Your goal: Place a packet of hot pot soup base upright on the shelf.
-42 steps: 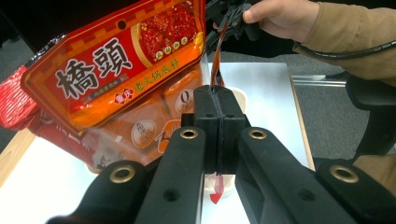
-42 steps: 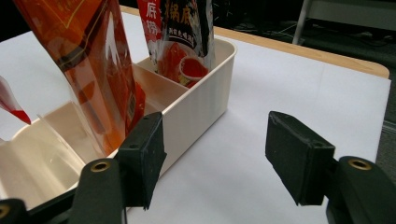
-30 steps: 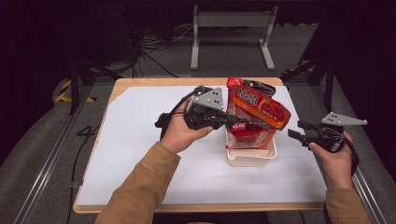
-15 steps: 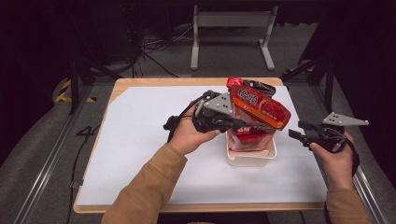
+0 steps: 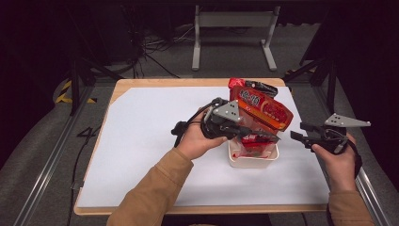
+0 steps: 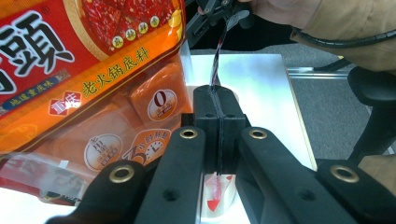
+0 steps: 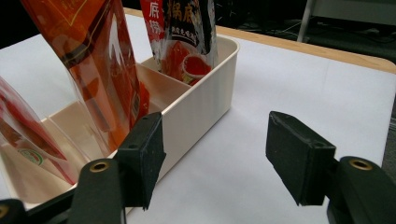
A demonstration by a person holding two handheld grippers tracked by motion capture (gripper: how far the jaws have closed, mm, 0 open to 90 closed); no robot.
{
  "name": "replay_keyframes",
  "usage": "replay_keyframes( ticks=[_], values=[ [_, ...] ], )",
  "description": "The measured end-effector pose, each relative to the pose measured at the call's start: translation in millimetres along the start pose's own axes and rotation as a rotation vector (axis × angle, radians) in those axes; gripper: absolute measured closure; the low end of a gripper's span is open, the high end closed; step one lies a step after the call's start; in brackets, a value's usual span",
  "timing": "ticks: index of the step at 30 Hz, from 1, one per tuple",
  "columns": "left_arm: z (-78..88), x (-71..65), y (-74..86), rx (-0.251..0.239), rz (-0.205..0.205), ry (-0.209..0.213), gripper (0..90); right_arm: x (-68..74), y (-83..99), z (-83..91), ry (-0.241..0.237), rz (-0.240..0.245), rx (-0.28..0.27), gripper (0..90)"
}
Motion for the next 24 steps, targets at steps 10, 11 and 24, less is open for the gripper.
replay_keyframes(
  ticks=[10, 11, 24],
  values=[
    [-10.5, -0.7, 5.2, 0.009, 0.012, 0.006, 89.8, 1.1, 0.8, -1.3, -0.010, -0.003, 0.006, 37.2],
    [-10.9, -0.4, 5.7, 0.010, 0.016, 0.005, 89.8, 1.1, 1.1, -1.6, -0.009, -0.002, 0.008, 37.2],
    [-21.1, 2.7, 18.7, 0.039, 0.062, 0.012, 88.8, 1.7, 3.2, -4.2, -0.017, -0.005, 0.023, 35.7]
  ],
)
Point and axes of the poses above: each handheld gripper's, and its own axes: z roughly backward along the jaws, y roughly out of its underside, x roughly to its left, the point moved 8 cm from there along -z, roughly forward along the jaws, and after that the axes turned 4 degrees about -z, right-handed, at the moved point
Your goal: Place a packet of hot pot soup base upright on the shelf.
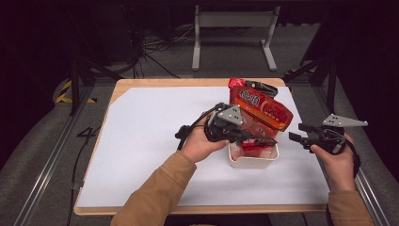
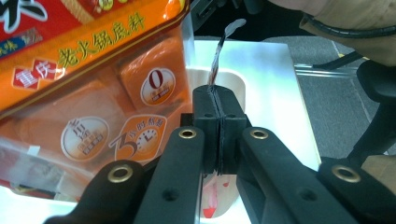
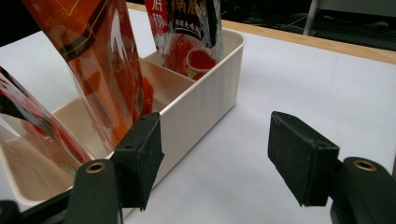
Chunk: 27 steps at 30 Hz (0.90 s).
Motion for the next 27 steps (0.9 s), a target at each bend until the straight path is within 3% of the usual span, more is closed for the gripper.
replay_keyframes(
  ticks=[1, 3, 5, 11, 23, 27],
  values=[
    [-1.0, 0.7, 1.5, 0.004, 0.015, 0.003, 85.5, 0.2, 0.1, -0.3, -0.002, 0.000, 0.000, 35.6],
    [-0.8, 3.9, 2.9, 0.009, 0.034, -0.021, 70.4, 0.7, 0.4, -0.8, -0.006, -0.003, 0.002, 35.5],
    [1.2, 3.9, 2.2, -0.004, 0.047, -0.009, 65.8, 0.9, 0.6, -1.2, -0.008, -0.003, 0.004, 35.3],
    [5.1, 3.8, 1.2, -0.007, 0.054, -0.025, 47.5, 1.3, 1.2, -2.7, -0.009, -0.003, 0.009, 35.0],
    [25.2, 2.9, -1.5, -0.050, 0.083, -0.045, 38.5, 1.9, 2.8, -6.1, -0.011, -0.004, 0.018, 34.5],
    [38.2, 3.4, -0.9, -0.038, 0.083, -0.088, 37.1, 1.9, 2.7, -5.8, -0.011, -0.006, 0.018, 34.3]
  ],
)
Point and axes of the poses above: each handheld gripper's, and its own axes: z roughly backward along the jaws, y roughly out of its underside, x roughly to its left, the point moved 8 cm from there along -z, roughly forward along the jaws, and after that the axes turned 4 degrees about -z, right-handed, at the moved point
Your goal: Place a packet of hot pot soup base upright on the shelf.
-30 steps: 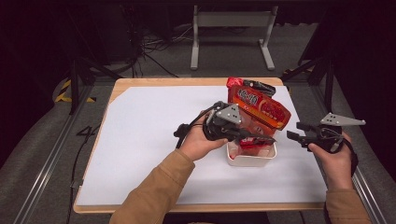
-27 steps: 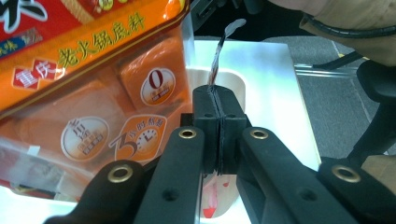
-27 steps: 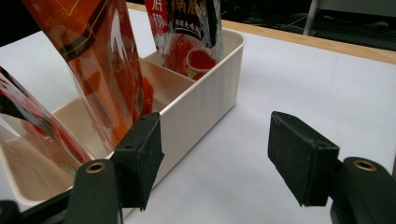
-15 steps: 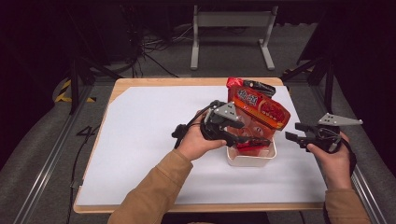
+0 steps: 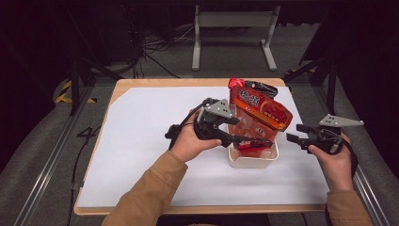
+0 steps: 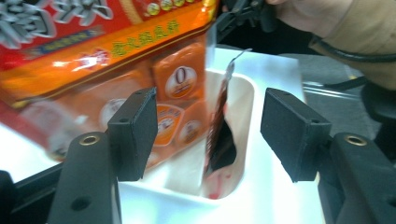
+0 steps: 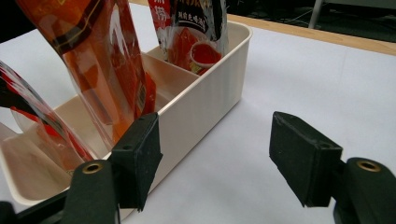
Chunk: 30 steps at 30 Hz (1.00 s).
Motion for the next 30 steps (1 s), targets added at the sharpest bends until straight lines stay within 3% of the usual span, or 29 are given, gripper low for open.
replay_keyframes(
  ticks=[13, 26, 30],
  values=[
    [57.1, 4.4, 14.8, -0.018, 0.040, -0.116, 32.8, -2.3, -1.1, 1.4, 0.023, 0.017, -0.024, 33.2],
    [120.4, 9.6, 59.1, -0.063, 0.122, -0.263, 32.4, 1.2, 0.1, -4.1, 0.010, 0.032, -0.012, 31.1],
    [141.0, 14.4, 75.6, -0.070, 0.146, -0.348, 32.0, 3.0, 0.4, -4.8, 0.002, 0.031, -0.009, 30.7]
  ],
)
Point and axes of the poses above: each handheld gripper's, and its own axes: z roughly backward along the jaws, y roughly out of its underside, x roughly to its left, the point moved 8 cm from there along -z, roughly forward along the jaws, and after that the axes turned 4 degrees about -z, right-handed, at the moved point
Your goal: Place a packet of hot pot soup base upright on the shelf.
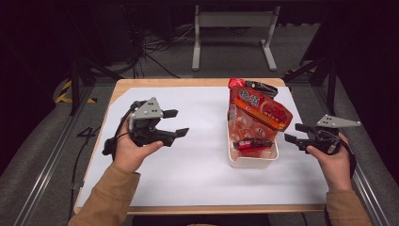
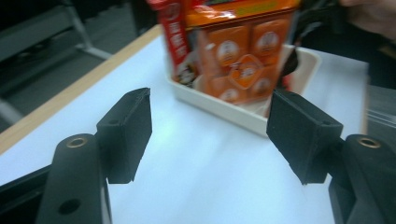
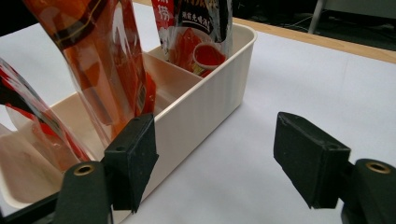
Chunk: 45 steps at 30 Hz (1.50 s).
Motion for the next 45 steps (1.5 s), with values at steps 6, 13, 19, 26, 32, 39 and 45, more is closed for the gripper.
replay_keyframes(
  ticks=[6, 13, 19, 26, 32, 39, 45],
  values=[
    [19.9, 10.6, 14.2, -0.021, 0.030, -0.042, 31.4, 0.8, 1.8, -0.3, -0.012, -0.006, 0.010, 25.0],
    [39.2, 24.2, 43.3, -0.031, 0.079, -0.089, 30.2, 1.3, 3.0, -1.6, -0.012, 0.007, 0.014, 23.0],
    [43.0, 32.0, 77.1, 0.002, 0.112, -0.131, 29.4, 2.2, 4.9, -4.3, -0.025, 0.022, 0.015, 22.9],
    [36.5, 40.3, 111.9, -0.004, 0.169, -0.125, 28.9, 1.5, 10.4, -12.8, -0.027, 0.046, 0.002, 22.8],
    [26.6, 42.6, 134.2, -0.013, 0.227, -0.109, 30.4, -0.1, 20.4, -20.5, -0.027, 0.027, 0.036, 22.8],
    [10.8, 40.7, 153.2, 0.025, 0.219, -0.124, 31.0, -2.7, 26.0, -25.3, -0.030, 0.019, 0.038, 22.7],
    [1.9, 34.2, 157.1, 0.066, 0.177, -0.119, 31.8, -4.3, 26.4, -26.7, -0.031, 0.014, 0.039, 22.6]
  ],
)
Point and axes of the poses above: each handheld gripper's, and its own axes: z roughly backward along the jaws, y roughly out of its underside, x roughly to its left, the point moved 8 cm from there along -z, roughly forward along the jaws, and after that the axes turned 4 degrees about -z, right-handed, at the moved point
